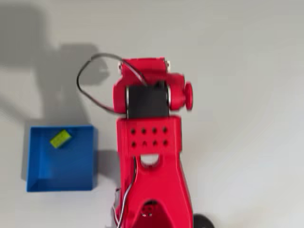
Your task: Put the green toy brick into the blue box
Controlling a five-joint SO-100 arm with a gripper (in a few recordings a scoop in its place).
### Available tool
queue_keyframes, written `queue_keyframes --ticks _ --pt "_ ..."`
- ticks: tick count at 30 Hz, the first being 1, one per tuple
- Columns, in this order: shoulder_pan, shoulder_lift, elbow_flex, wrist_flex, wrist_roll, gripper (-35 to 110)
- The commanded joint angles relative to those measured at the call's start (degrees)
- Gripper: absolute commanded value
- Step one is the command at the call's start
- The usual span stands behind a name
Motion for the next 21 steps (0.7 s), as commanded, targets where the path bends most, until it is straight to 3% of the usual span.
queue_keyframes --ticks 1,21 --pt "0.18 13.71 10.99 -4.22 -0.09 0" --pt "0.35 51.77 58.18 -15.03 -1.49 0"
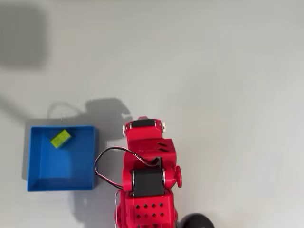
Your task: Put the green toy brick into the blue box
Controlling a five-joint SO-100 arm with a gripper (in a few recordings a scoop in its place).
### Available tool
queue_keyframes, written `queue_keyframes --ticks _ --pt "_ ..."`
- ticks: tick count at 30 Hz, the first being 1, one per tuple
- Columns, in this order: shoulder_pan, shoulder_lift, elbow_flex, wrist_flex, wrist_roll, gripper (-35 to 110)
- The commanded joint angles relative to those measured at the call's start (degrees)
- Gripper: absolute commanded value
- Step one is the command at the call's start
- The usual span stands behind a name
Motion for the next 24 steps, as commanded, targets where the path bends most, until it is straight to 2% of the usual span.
queue_keyframes --ticks 1,11,24 --pt "0.26 5.27 4.83 -1.49 0.18 0" --pt "0.70 11.95 14.50 -4.13 -0.79 0" --pt "1.14 12.39 14.50 -4.22 0.00 0"
